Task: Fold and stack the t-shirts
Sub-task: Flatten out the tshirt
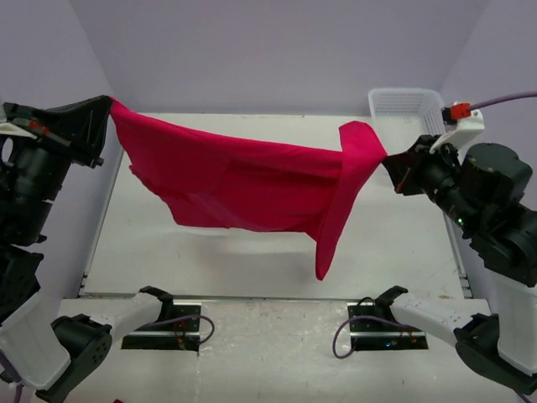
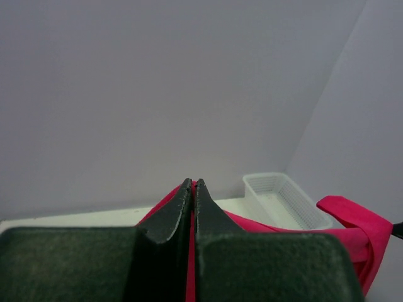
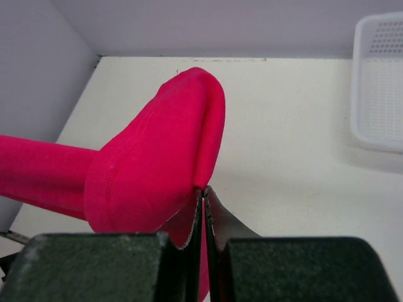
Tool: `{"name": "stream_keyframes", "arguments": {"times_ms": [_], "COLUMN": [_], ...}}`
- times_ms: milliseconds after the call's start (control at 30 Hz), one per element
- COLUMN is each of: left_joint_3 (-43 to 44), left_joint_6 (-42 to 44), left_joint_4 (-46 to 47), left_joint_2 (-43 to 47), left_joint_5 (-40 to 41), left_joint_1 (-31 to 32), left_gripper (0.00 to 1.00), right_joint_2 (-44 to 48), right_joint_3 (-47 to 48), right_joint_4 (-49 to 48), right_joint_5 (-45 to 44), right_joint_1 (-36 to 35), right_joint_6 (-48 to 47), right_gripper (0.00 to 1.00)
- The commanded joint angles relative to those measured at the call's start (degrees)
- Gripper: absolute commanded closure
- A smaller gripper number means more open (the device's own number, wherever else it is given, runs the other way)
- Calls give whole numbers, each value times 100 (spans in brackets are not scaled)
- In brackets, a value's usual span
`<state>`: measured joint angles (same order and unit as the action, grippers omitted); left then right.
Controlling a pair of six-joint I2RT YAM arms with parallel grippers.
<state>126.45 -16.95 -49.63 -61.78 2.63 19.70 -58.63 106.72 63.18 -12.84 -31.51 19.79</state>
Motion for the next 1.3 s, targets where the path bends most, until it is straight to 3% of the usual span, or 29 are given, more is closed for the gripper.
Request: {"name": "stream_keyframes", "arguments": {"times_ms": [0,133,333,533,667,933,1267], "left_joint_3": [388,547,126,-1472,-2668,-3654,-2890], "left_joint_6": [-80,-124,-28,227,271,244,728], "left_joint_4": [542,621,594,909,1472,2800,3337], "left_joint_2": [17,-89,-404,-756,-1046,-2250,-4068], "left_joint_5": [-500,-606,-125,1139,1355,730,765], "left_joint_1": [16,16,16,25,-229,-1249,-1531], "left_gripper": [100,100,100,100,100,100,100], "right_joint_2": [106,54,-174,-1122,-2333,-4374,-6256], "right_joint_3": [604,798,-159,-845,-890,-222,1711], "right_joint_4": [159,309,-86,-561,-982,-1430,-1554], "right_joint_5": [291,396,-60,-921,-1141,-1124,-1045], "right_joint_1": [-22,-22,-13,30,451,1182,1472], "right_joint_6": [-89,-124,-107,-81,-133,-467,-1047], "right_gripper": [100,100,100,100,100,100,100]}}
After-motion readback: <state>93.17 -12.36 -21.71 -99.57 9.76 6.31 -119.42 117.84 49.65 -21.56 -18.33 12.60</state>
